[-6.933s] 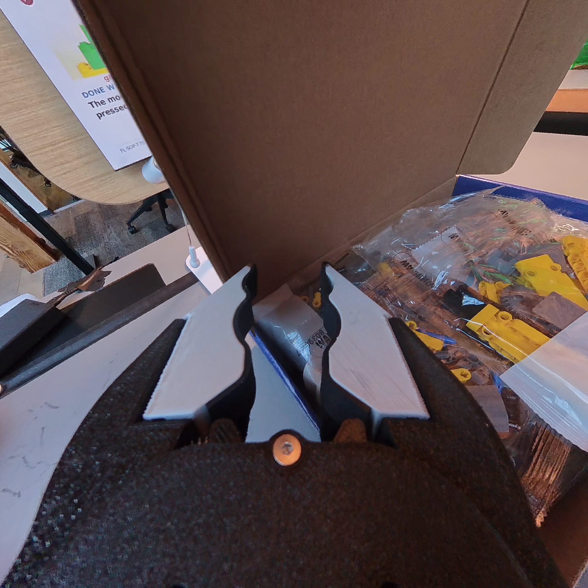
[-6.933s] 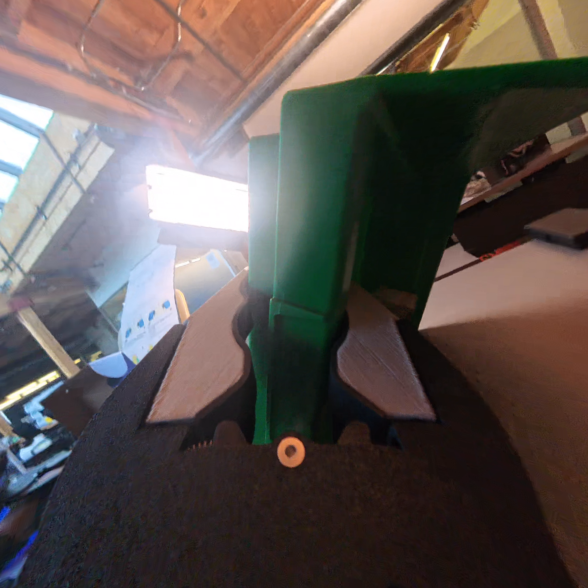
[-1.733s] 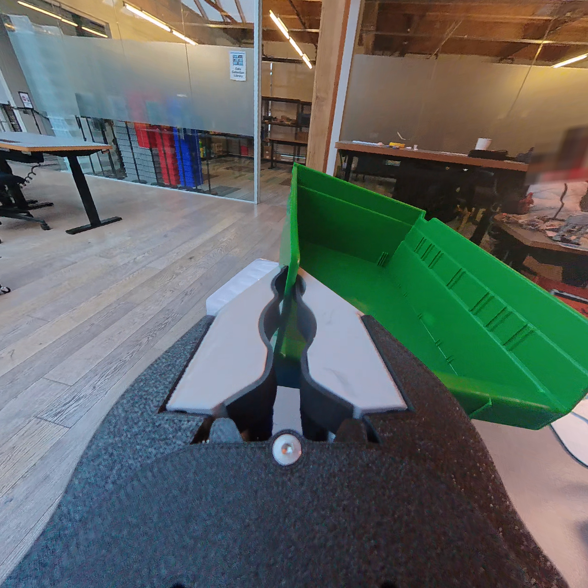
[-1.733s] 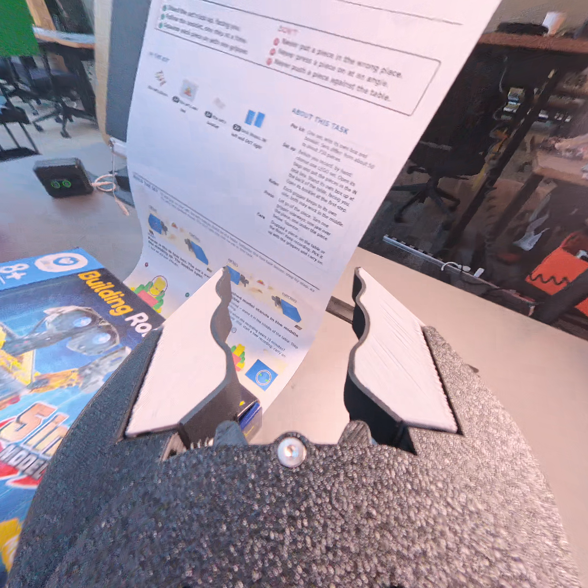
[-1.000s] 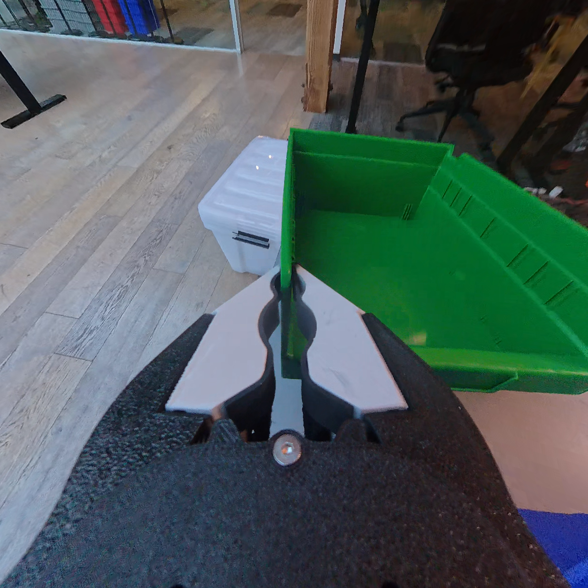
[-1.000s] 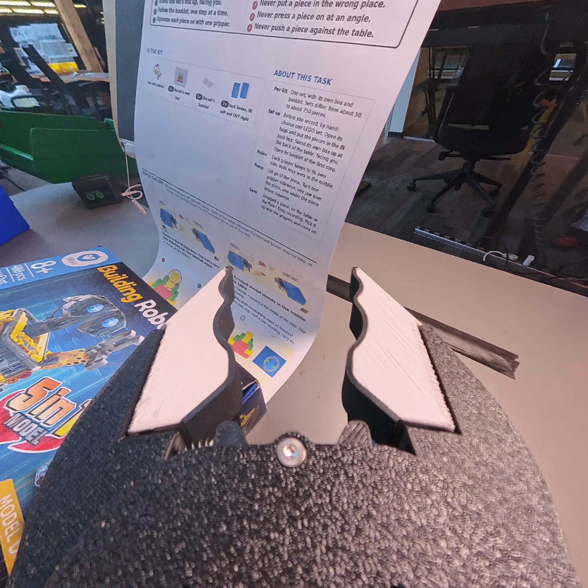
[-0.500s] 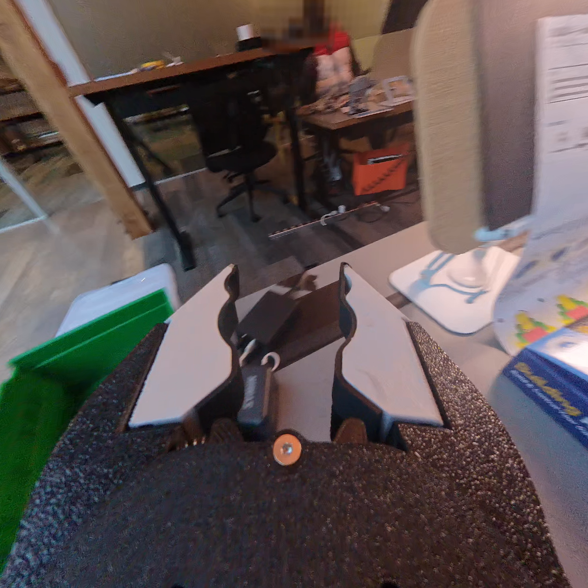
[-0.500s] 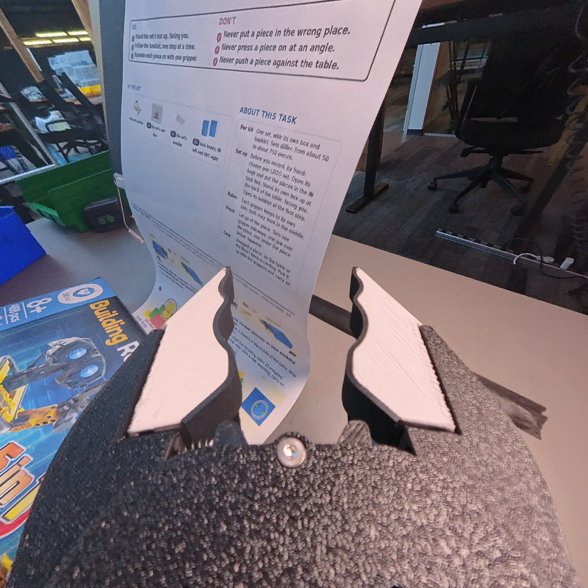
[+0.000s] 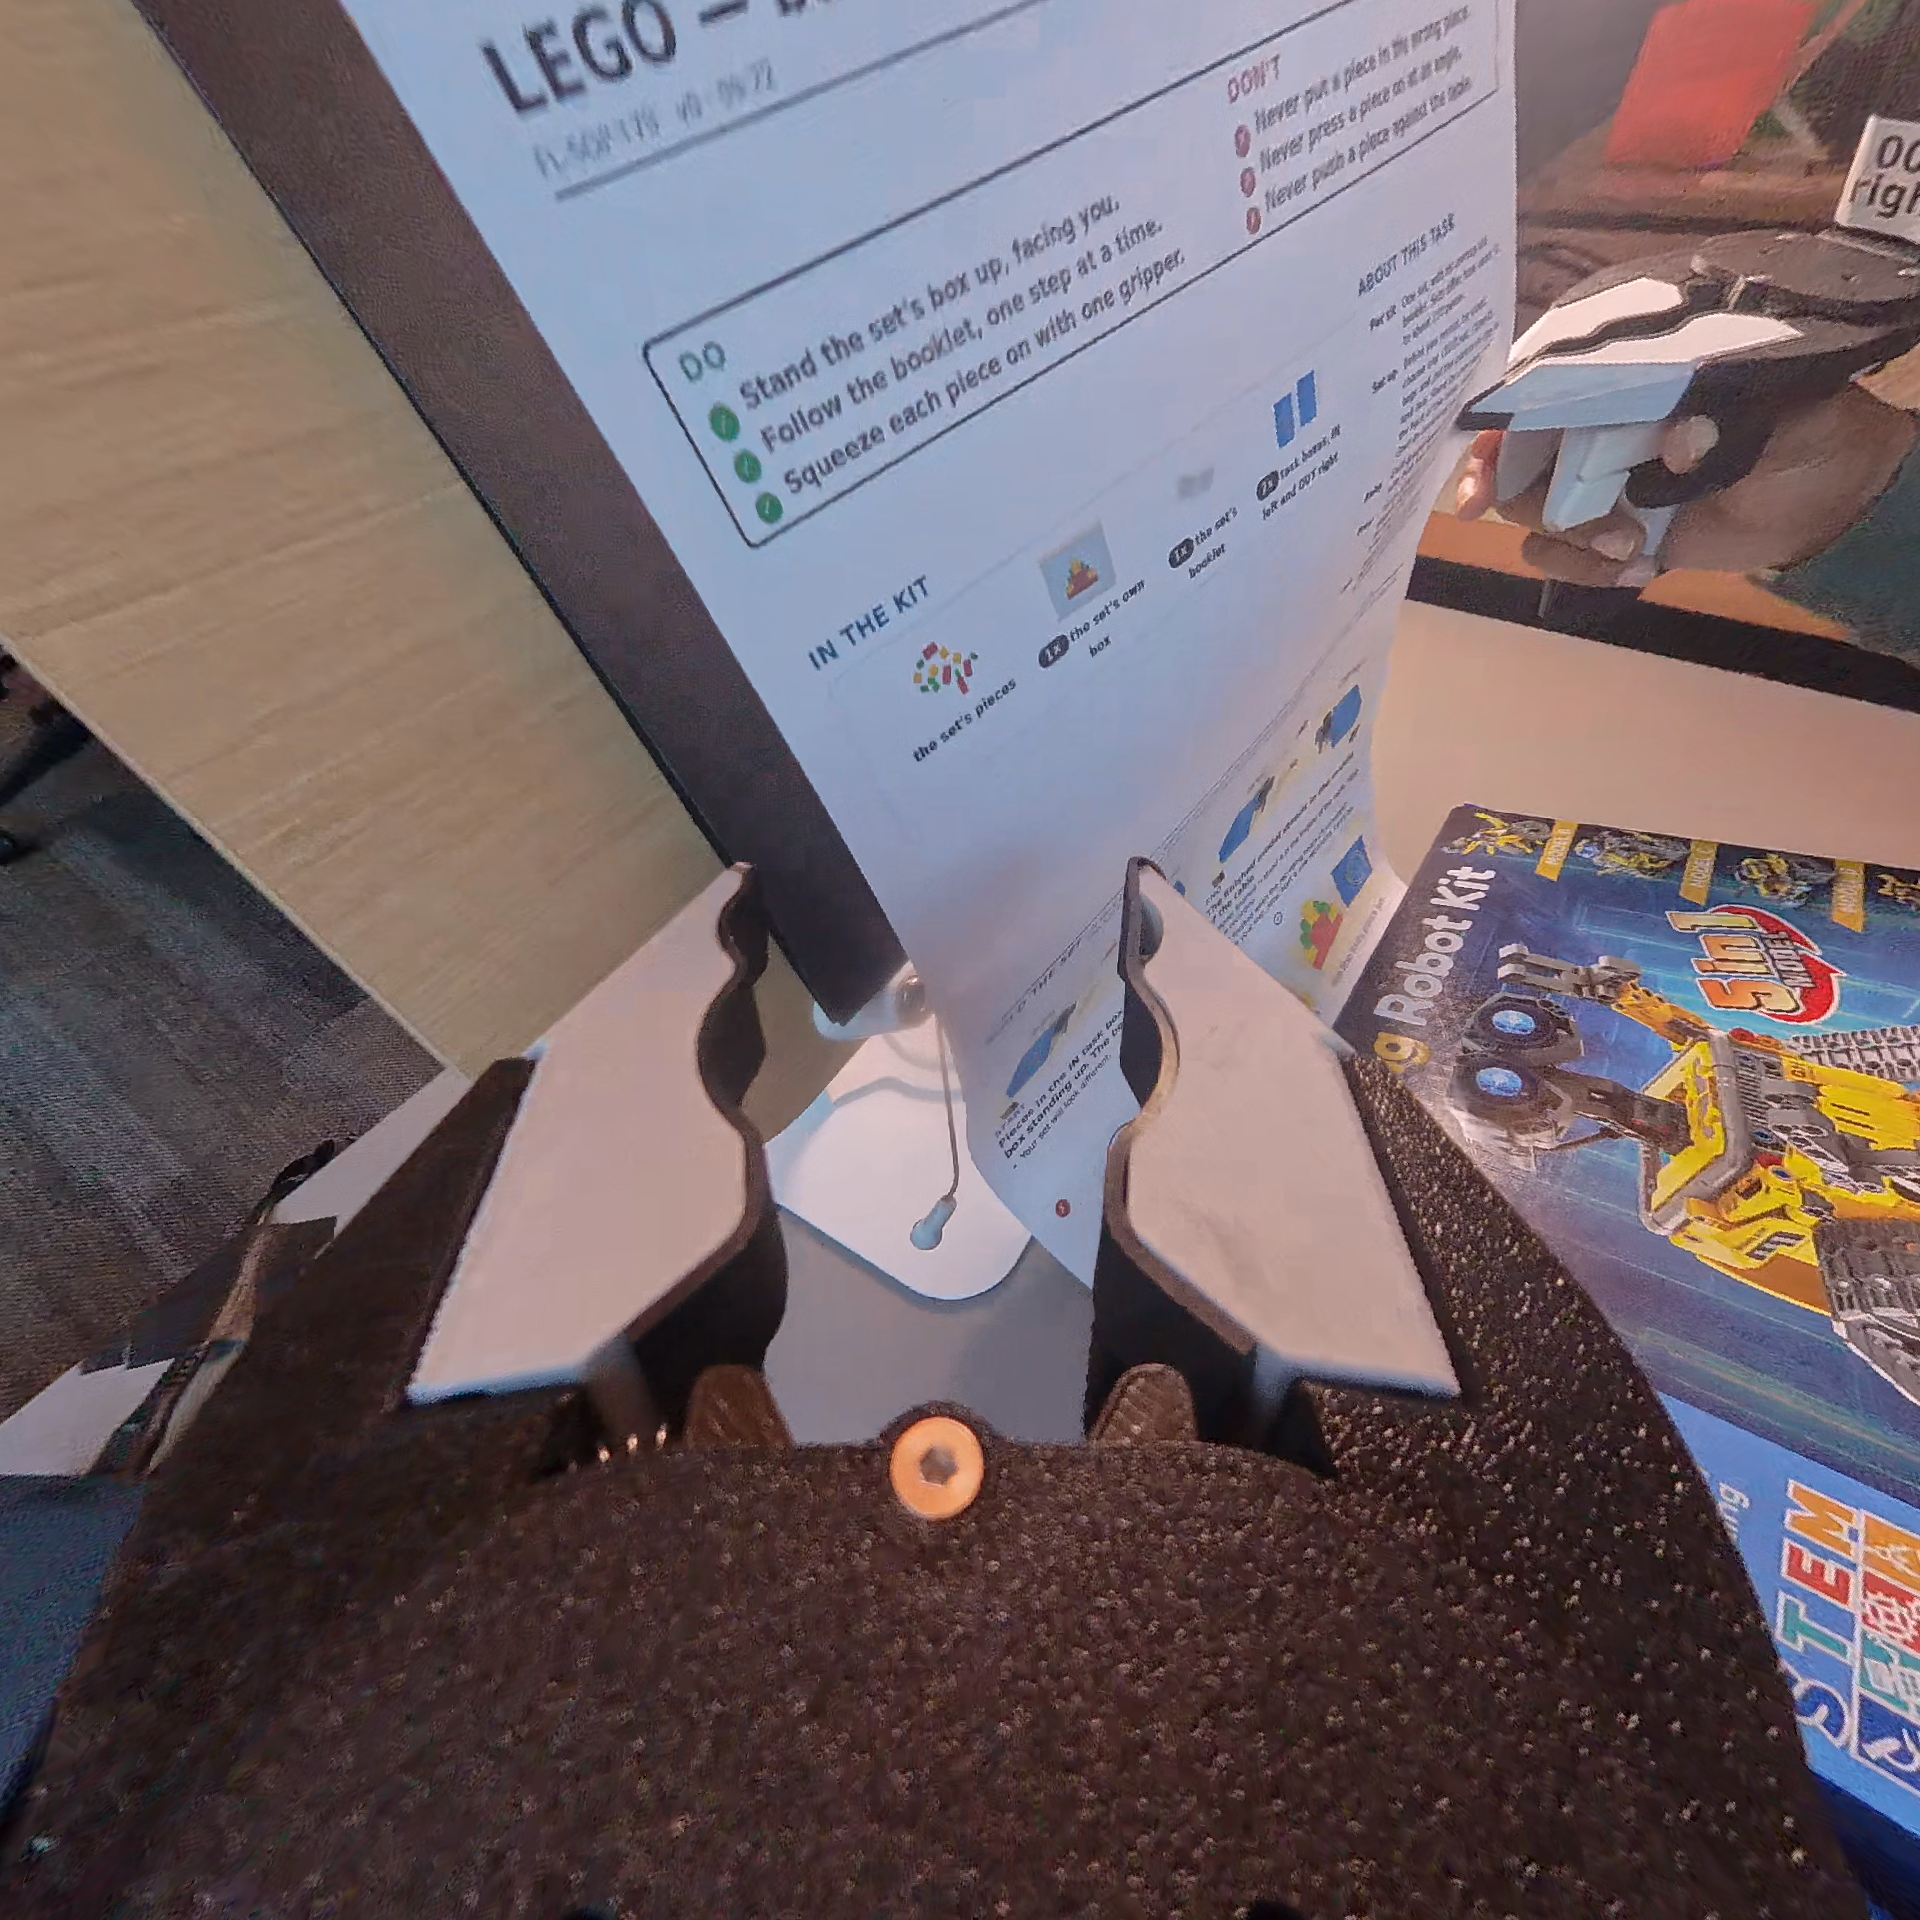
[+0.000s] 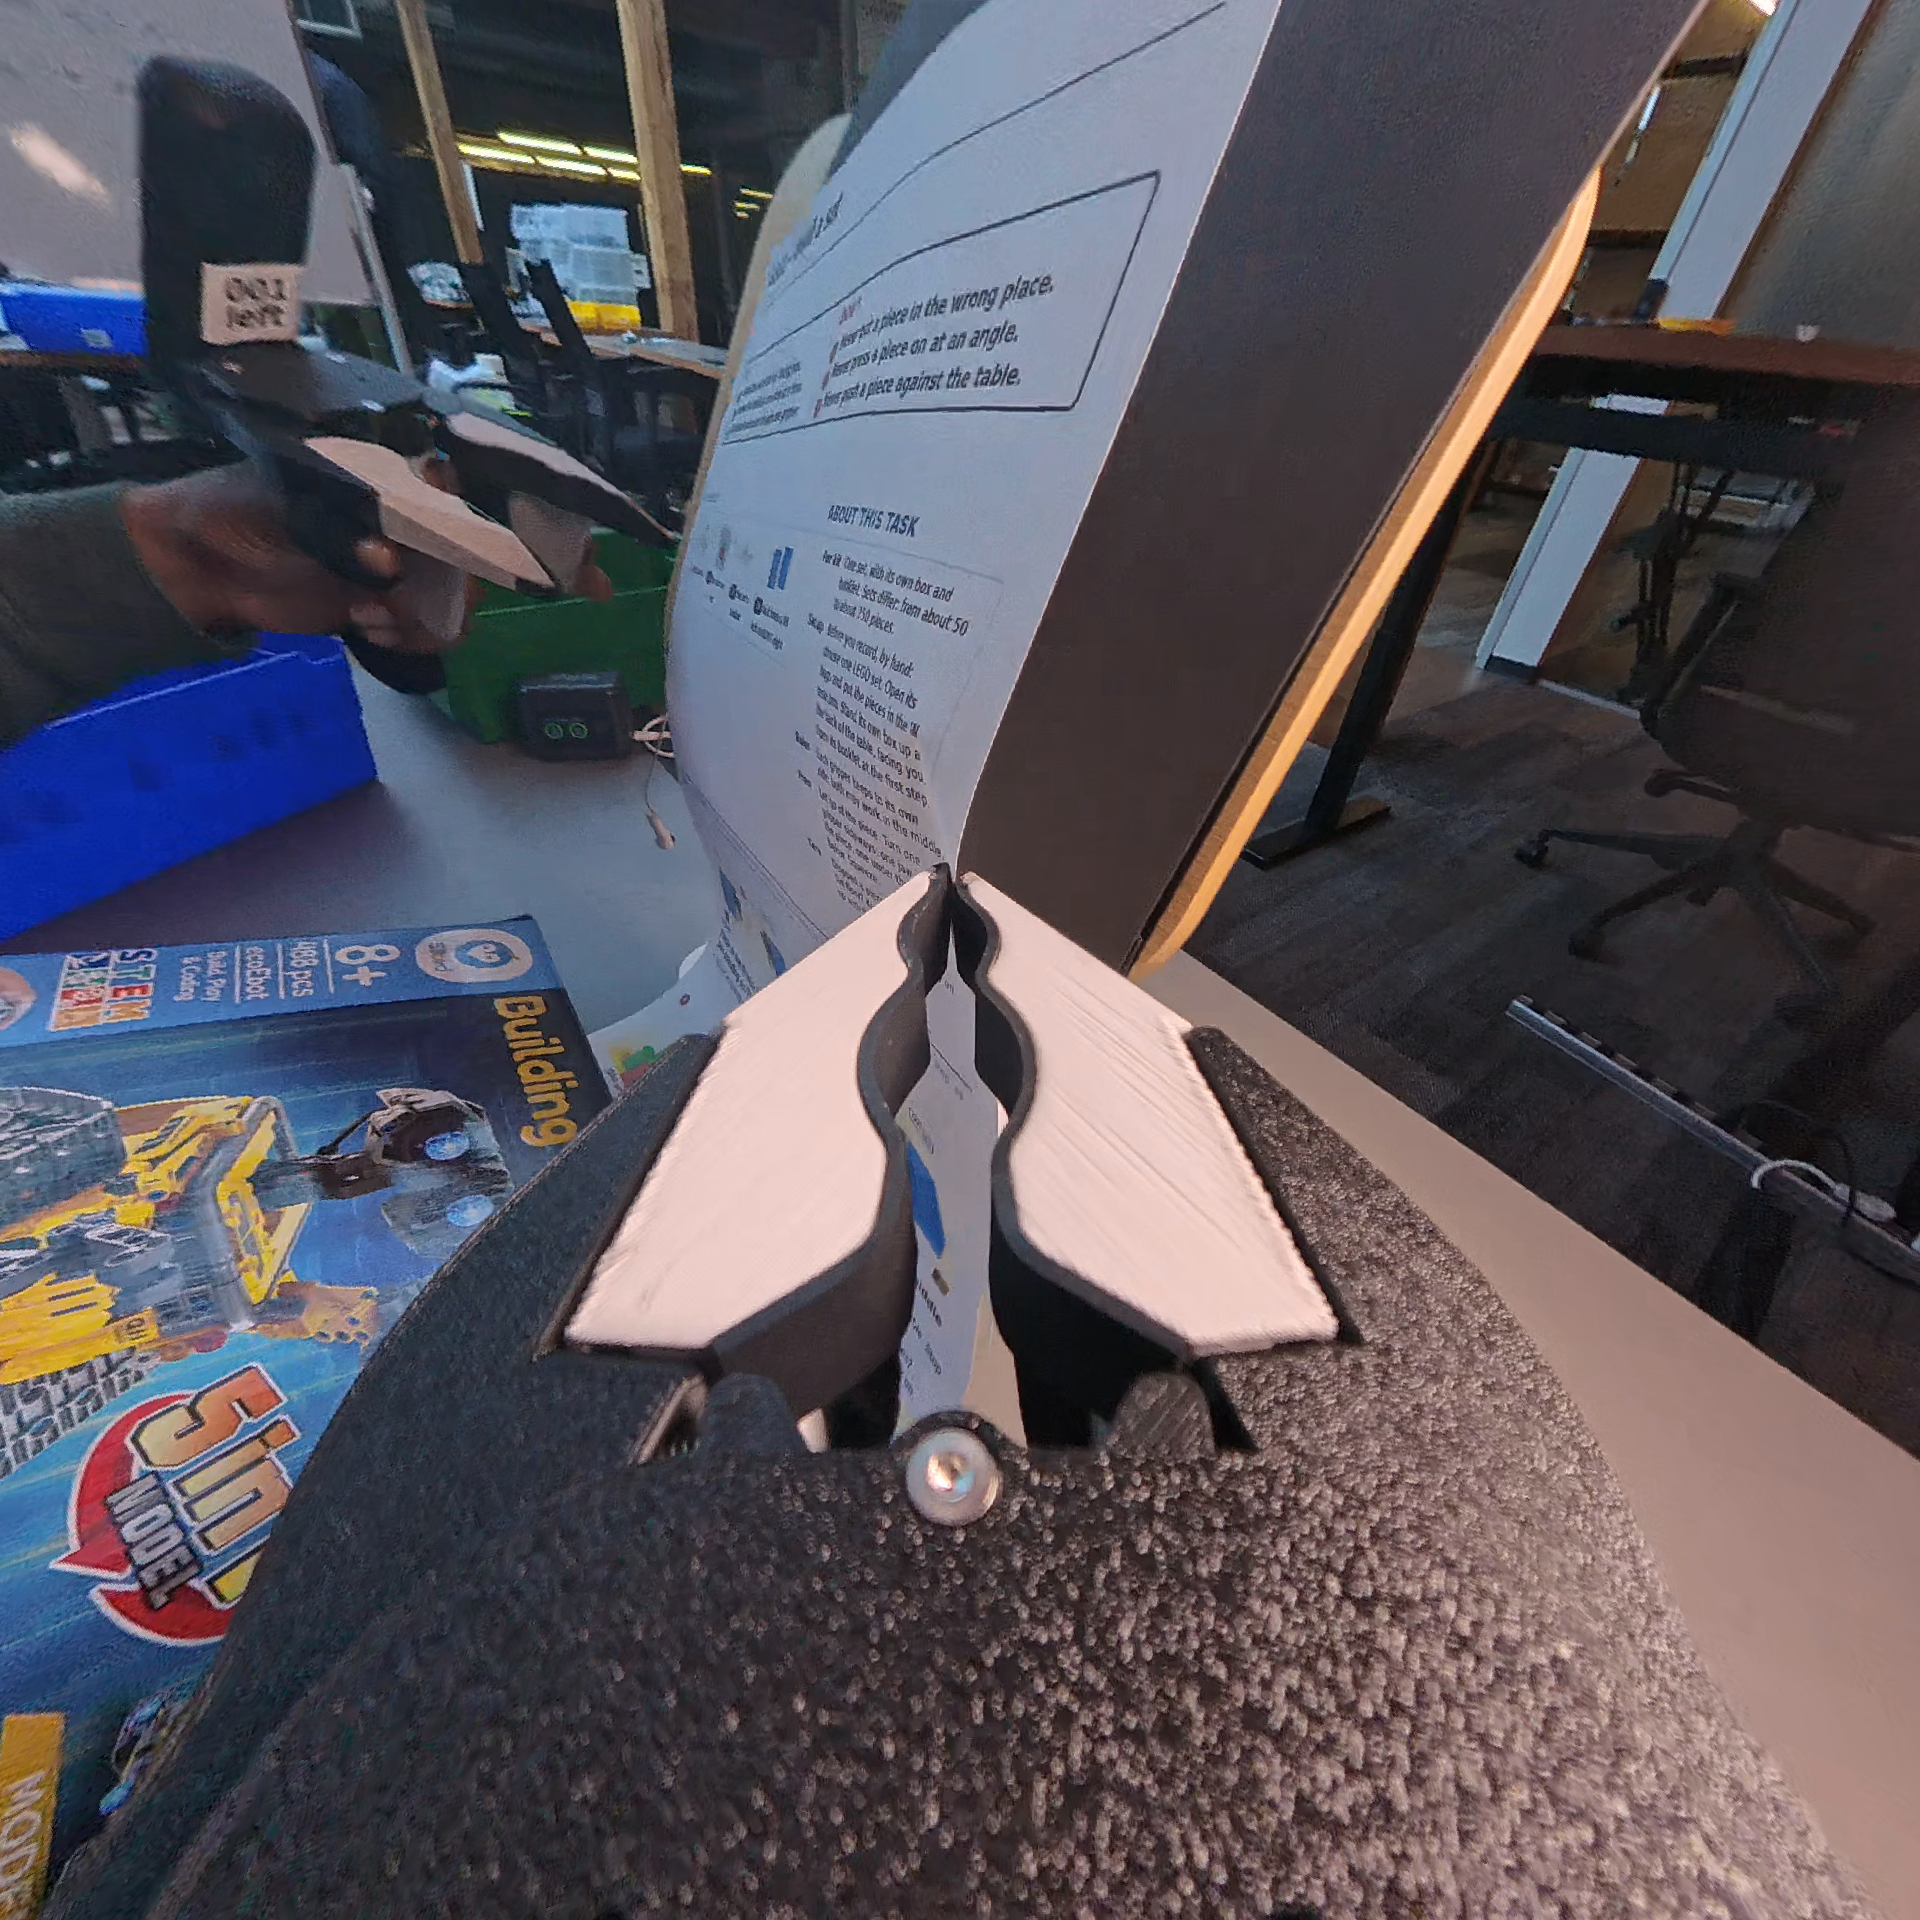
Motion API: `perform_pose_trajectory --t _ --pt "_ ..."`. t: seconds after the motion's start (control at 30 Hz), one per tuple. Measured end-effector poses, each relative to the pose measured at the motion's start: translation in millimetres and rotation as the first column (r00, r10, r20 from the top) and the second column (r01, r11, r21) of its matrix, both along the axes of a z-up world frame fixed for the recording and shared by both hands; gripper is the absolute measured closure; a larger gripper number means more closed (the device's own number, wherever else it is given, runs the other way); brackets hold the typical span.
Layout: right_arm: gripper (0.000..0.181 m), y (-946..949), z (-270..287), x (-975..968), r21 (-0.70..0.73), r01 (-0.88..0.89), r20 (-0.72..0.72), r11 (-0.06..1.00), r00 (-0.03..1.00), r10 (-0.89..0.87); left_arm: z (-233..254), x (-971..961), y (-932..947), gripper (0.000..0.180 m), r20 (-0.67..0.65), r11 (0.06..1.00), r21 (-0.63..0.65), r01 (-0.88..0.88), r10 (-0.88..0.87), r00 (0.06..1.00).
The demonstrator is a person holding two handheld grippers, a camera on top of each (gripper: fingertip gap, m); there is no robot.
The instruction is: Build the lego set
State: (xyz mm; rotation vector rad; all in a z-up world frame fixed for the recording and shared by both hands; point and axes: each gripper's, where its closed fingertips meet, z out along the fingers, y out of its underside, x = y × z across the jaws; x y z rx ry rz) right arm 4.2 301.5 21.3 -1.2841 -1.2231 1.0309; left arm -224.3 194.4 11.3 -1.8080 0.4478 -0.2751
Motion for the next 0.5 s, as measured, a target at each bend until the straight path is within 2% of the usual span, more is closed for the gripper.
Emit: perform_pose_trajectory --t 0.07,0.17,0.2,0.23,0.5 --pt "0.181 -7 10 -2 0.02 -0.048 -0.021 0.999 0.999 0.049 -5 1 2 0.114 0.026 1.0 0.002 0.019 -0.019 0.999" --pt "0.181 -14 22 -7 0.045 -0.095 -0.04 0.994 0.994 0.097 -5 8 1 0.131 0.057 0.997 0.013 0.076 -0.077 0.995" --pt "0.181 -14 26 -9 0.045 -0.097 -0.046 0.994 0.994 0.099 -1 8 1 0.147 0.051 0.997 0.031 0.077 -0.079 0.996" --pt "0.181 -14 29 -11 0.043 -0.103 -0.049 0.994 0.993 0.105 5 7 0 0.177 0.041 0.995 0.052 0.079 -0.081 0.996" --pt "0.181 6 97 -24 0.014 -0.088 -0.112 0.996 0.99 0.089 95 -2 4 0.18 0.008 0.984 0.17 0.06 -0.063 0.998"
